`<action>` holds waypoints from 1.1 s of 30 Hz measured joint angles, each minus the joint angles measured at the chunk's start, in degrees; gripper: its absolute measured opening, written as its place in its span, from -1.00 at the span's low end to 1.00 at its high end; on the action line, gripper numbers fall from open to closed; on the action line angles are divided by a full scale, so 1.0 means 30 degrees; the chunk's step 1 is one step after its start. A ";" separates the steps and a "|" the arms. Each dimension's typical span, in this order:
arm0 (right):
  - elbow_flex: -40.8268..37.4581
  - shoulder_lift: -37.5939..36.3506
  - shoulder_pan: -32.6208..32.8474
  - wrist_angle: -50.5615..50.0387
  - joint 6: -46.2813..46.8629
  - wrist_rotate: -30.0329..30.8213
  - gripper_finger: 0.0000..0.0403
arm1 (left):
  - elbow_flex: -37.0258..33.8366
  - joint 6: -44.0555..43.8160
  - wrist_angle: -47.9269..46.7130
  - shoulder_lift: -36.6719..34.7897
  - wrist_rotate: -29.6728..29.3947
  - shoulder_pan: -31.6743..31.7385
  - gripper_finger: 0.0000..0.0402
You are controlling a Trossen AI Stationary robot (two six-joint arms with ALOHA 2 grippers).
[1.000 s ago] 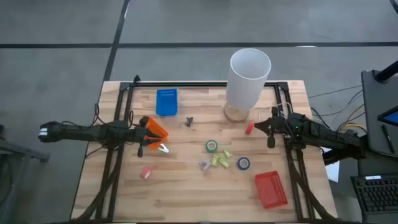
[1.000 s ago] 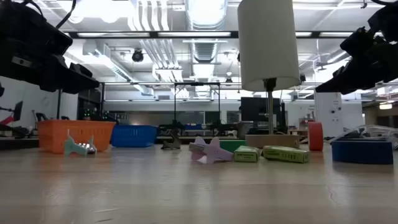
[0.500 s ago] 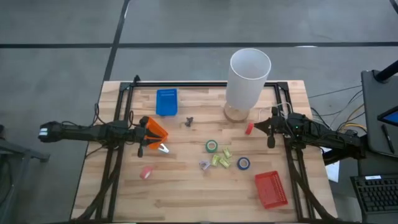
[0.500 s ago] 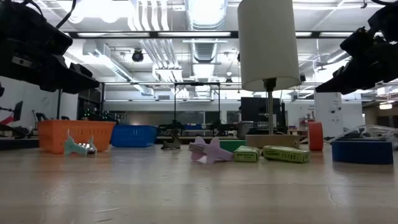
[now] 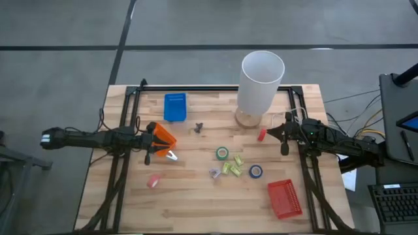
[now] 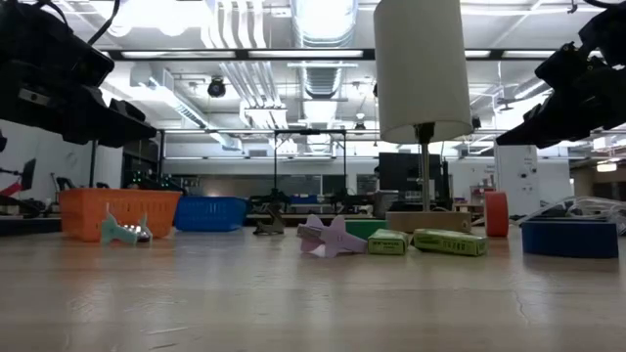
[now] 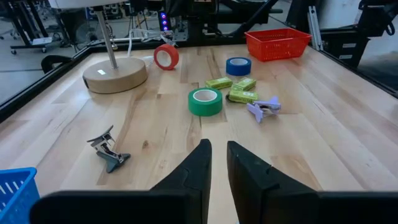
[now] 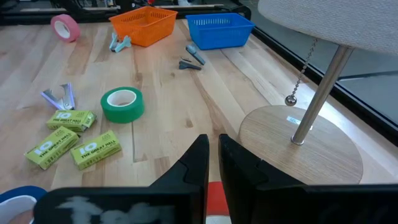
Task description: Pick and place Stapler, Stapler remover, tape
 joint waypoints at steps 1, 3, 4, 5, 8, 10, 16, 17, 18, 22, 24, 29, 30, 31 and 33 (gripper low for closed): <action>0.0000 0.0000 0.0000 0.0001 0.0013 0.0000 -0.83 | 0.0007 0.0000 0.0000 -0.0007 0.0000 0.0000 -0.74; 0.0000 0.0000 0.0003 -0.0004 -0.0020 0.0004 -0.83 | 0.0006 0.0000 0.0001 0.0000 -0.0001 0.0004 -0.74; 0.0000 0.0000 0.0002 -0.0003 -0.0011 0.0000 -0.83 | 0.0002 0.0000 0.0000 0.0000 0.0000 0.0005 -0.74; 0.0000 0.0000 -0.0002 -0.0004 0.0013 0.0003 -0.83 | 0.0004 0.0000 0.0000 0.0000 0.0000 0.0000 -0.74; 0.0000 0.0000 0.0004 -0.0005 -0.0016 0.0000 -0.83 | 0.0004 0.0000 0.0000 0.0000 0.0000 0.0003 -0.74; 0.0000 0.0000 0.0002 0.0001 0.0006 0.0002 -0.83 | 0.0000 0.0000 0.0000 0.0000 0.0000 0.0007 -0.74; 0.0000 0.0000 0.0004 0.0201 0.2530 -0.0015 -0.83 | 0.0006 0.0000 0.0000 0.0000 0.0000 0.0006 -0.74; 0.0000 0.0006 -0.0003 0.0350 0.3389 -0.0009 -0.83 | 0.0000 0.0000 0.0000 -0.0003 0.0000 0.0004 -0.74; -0.0033 0.0007 -0.0001 0.0724 0.3949 0.0025 -0.83 | 0.0001 0.0000 0.0000 -0.0007 0.0000 0.0000 -0.74; -0.0284 0.0019 0.0006 0.4223 0.5999 0.0415 -0.83 | 0.0000 0.0000 0.0000 -0.0007 -0.0001 0.0003 -0.74; -0.0291 -0.0007 0.0011 0.5593 0.8020 0.0442 -0.83 | 0.0000 0.0000 0.0000 0.0000 0.0000 0.0000 -0.74; -0.0485 0.0179 0.0026 0.9000 0.9482 0.1260 -0.83 | 0.0000 0.0000 0.0000 -0.0007 0.0000 0.0000 -0.74; -0.0559 0.0295 0.0048 0.9462 1.0248 0.1107 -0.83 | 0.0006 0.0000 0.0000 -0.0001 0.0000 0.0000 -0.74; -0.0608 0.0435 0.0057 0.9696 1.0933 0.0859 -0.83 | 0.0003 0.0000 0.0000 -0.0003 0.0000 0.0003 -0.74; -0.0686 0.0779 0.0056 0.9829 1.1482 0.0381 -0.83 | 0.0000 0.0000 0.0000 -0.0002 0.0000 0.0002 -0.74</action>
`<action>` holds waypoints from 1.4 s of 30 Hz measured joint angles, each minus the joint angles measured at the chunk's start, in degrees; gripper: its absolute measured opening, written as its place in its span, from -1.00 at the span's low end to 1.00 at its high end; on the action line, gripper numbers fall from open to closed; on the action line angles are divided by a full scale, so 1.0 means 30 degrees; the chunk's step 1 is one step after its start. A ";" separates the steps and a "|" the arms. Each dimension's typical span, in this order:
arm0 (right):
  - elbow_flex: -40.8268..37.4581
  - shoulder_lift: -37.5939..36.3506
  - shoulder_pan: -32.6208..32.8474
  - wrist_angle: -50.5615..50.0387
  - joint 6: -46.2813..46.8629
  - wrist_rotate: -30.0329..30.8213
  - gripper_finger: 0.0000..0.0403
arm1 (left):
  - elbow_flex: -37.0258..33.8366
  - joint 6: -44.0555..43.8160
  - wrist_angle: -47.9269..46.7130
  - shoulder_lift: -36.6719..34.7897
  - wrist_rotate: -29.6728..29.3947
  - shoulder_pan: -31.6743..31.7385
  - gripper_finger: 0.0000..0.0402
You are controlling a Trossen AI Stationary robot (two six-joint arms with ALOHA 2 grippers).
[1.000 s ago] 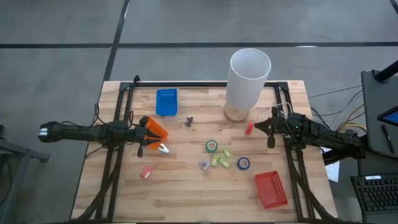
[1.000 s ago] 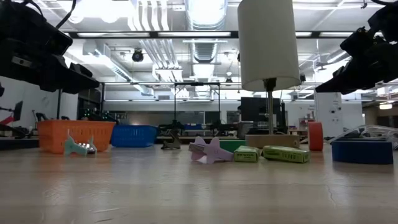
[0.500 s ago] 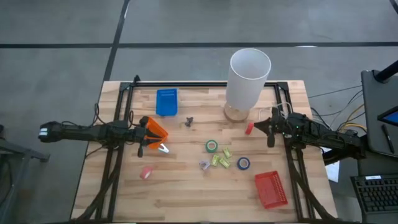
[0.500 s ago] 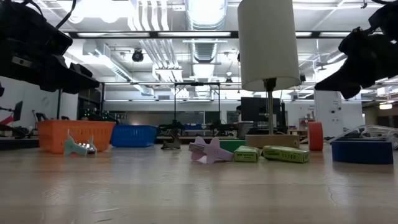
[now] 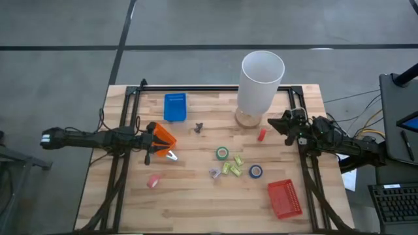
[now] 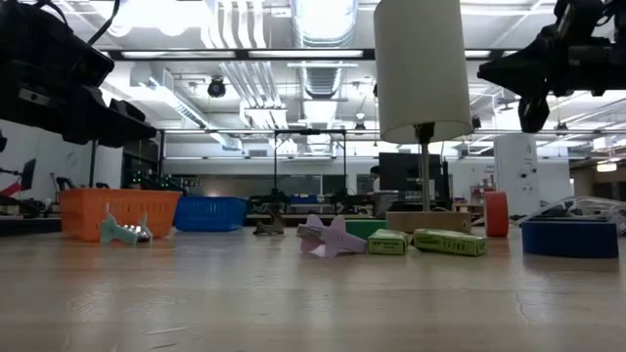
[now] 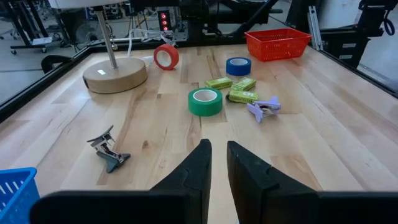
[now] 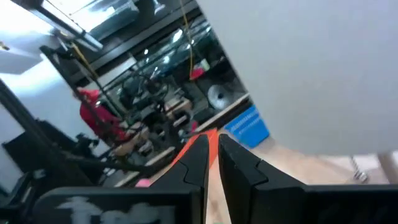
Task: Pick and place Stapler, Stapler remover, tape
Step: Put the green tape in the blue bin
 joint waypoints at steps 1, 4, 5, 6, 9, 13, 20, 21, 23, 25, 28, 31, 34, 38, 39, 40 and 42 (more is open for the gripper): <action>-0.0034 0.0182 0.0000 0.0000 0.0027 -0.0215 -0.83 | 0.0000 0.0000 0.0000 0.0002 0.0000 -0.0001 -0.74; -0.0309 0.0758 0.0014 0.0048 0.0590 -0.1055 -0.83 | 0.0003 0.0000 0.0000 -0.0005 0.0000 -0.0001 -0.74; -0.0387 0.0954 0.0041 0.0022 0.0927 -0.1193 -0.83 | 0.0000 0.0000 0.0007 -0.0005 0.0000 -0.0002 -0.74; -0.0451 0.1103 0.0080 0.0022 0.1259 -0.1370 -0.83 | 0.0000 0.0000 0.0007 -0.0005 0.0000 -0.0002 -0.74; -0.0487 0.1410 0.0429 0.0313 0.1613 -0.2681 -0.83 | 0.0000 0.0000 0.0003 -0.0005 0.0000 -0.0002 -0.74; -0.0517 0.1473 0.1401 0.2019 0.1007 -0.4872 -0.83 | 0.0000 0.0000 0.0007 -0.0005 0.0000 -0.0002 -0.74; -0.0517 0.1472 0.4103 0.4457 -0.0877 -0.4550 -0.83 | 0.0000 0.0000 0.0007 -0.0005 0.0000 0.0001 -0.74; -0.0517 0.1472 0.4433 0.4467 -0.1322 -0.4096 -0.83 | 0.0000 0.0000 0.0007 -0.0004 0.0000 -0.0002 -0.74; -0.0565 0.1484 0.5015 0.4461 -0.2147 -0.3049 -0.83 | 0.0000 0.0022 0.0007 -0.0003 -0.0003 -0.0002 -0.74; -0.0566 0.1522 0.5312 0.4437 -0.2745 -0.1585 -0.83 | -0.0004 0.0836 0.0153 0.0002 -0.0173 -0.0002 -0.74; -0.0239 0.1494 0.5331 0.4535 -0.3342 -0.0745 -0.83 | -0.0029 0.2345 0.1017 0.0031 -0.1455 -0.0010 -0.74; 0.0061 0.1518 0.5333 0.4688 -0.3752 -0.0342 -0.83 | -0.0029 0.0524 0.3304 0.0040 -0.1492 -0.0022 -0.74; 0.0103 0.1646 0.5333 0.4642 -0.3825 -0.0308 -0.83 | -0.0029 -0.4596 0.5969 0.0049 -0.1540 -0.0035 -0.74; 0.0103 0.1879 0.5333 0.4700 -0.3833 -0.0058 -0.83 | -0.0029 -0.7508 0.8338 0.0156 -0.5292 -0.0024 -0.74; 0.0103 0.1887 0.5333 0.4754 -0.3848 0.0180 -0.83 | -0.0029 -0.7387 0.8516 0.0259 -0.5898 -0.0017 -0.74; 0.0103 0.1887 0.5333 0.4821 -0.3875 0.0484 -0.83 | -0.0029 -0.7322 0.8861 0.0373 -0.5993 -0.0017 -0.74; 0.0110 0.1931 0.5327 0.5074 -0.4077 0.0972 -0.83 | -0.0029 -0.7462 1.0009 0.0684 -0.5084 -0.0024 -0.74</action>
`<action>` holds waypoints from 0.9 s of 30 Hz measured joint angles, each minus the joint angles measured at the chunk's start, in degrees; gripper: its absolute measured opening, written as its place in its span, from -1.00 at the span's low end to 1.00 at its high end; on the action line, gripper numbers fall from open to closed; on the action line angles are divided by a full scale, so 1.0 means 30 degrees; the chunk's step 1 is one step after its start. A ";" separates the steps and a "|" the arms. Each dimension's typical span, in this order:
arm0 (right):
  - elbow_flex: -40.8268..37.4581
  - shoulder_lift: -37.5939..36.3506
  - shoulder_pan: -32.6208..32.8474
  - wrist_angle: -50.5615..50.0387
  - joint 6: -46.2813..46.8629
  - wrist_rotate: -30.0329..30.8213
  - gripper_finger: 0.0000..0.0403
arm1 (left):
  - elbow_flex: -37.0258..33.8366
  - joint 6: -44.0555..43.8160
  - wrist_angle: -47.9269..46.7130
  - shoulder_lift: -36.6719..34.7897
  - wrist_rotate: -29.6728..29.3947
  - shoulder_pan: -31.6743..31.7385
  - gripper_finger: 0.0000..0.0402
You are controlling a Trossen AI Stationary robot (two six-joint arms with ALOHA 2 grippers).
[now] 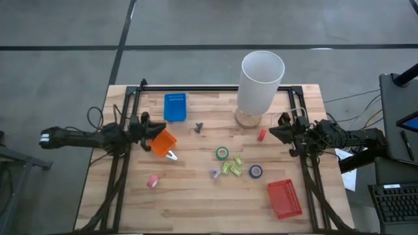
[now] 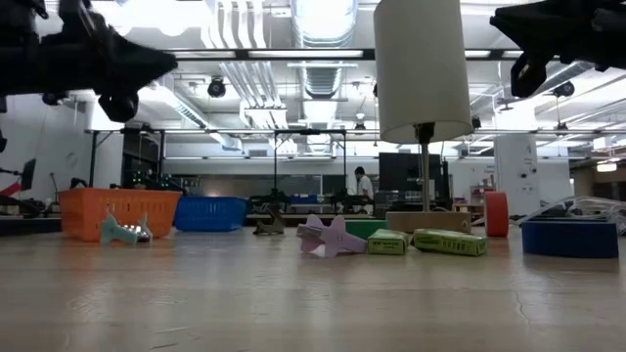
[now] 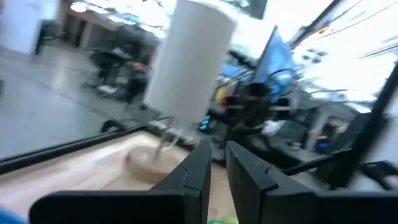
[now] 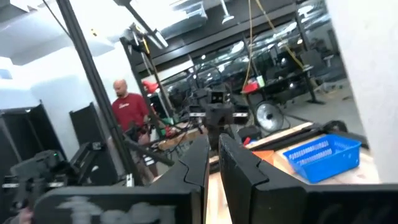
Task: Pick and place Stapler, Stapler remover, tape
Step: Put the green tape in the blue bin
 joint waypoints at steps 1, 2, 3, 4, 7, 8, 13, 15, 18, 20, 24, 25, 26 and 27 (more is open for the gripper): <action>0.0007 0.0015 -0.0002 0.0140 -0.0124 0.0151 -0.83 | 0.0000 -0.0205 0.0642 0.0183 0.0600 -0.0011 -0.74; 0.0007 0.0022 -0.0002 0.0294 -0.0329 0.0256 -0.83 | 0.0000 -0.0492 0.1273 0.0462 0.0964 -0.0078 -0.74; 0.0007 0.0035 -0.0002 0.0505 -0.0513 0.0300 -0.83 | 0.0000 -0.0873 0.1928 0.0838 0.1058 -0.0166 -0.74; 0.0007 0.0041 -0.0007 0.0719 -0.0662 0.0352 -0.83 | 0.0000 -0.1332 0.2486 0.1304 0.0921 -0.0268 -0.74; 0.0007 0.0034 -0.0002 0.1372 -0.0909 0.0345 -0.83 | 0.0060 -0.2614 0.4516 0.3308 -0.0333 -0.0650 -0.74; 0.0007 0.0036 -0.0002 0.1626 -0.0967 0.0351 -0.83 | 0.0206 -0.2544 0.4754 0.4056 -0.0446 -0.0727 -0.74; 0.0012 0.0036 -0.0002 0.2591 -0.1100 0.0214 -0.83 | 0.2493 -0.2045 0.5375 0.8739 0.1043 -0.0794 -0.74; 0.0015 0.0110 -0.0002 0.2456 -0.1052 0.0001 -0.83 | 0.3823 -0.1507 0.5159 1.0765 0.1130 -0.0794 -0.74; 0.0015 0.0378 -0.0002 0.2424 -0.1090 -0.0401 -0.83 | 0.5869 0.0862 0.3897 1.3781 0.1166 -0.0787 -0.74; 0.0015 0.0466 0.0006 0.2539 -0.0953 -0.0449 -0.83 | 0.7607 0.2241 0.3761 1.5517 0.1208 -0.0787 -0.74; 0.0015 0.0626 0.0006 0.2388 -0.0379 -0.0769 -0.83 | 1.1045 0.4784 -0.0250 1.8716 0.2417 -0.0789 -0.74; 0.0015 0.0704 0.0006 0.2343 -0.0169 -0.0859 -0.83 | 1.1951 0.5235 -0.1559 1.9391 0.2505 -0.0825 -0.74; 0.0015 0.0754 0.0006 0.2317 0.0038 -0.0944 -0.83 | 1.2861 0.5511 -0.2504 2.0020 0.2517 -0.0895 -0.73; 0.0015 0.0830 0.0013 0.2237 0.0136 -0.1066 -0.83 | 1.3683 0.5728 -0.3256 2.0702 0.2592 -0.0933 -0.72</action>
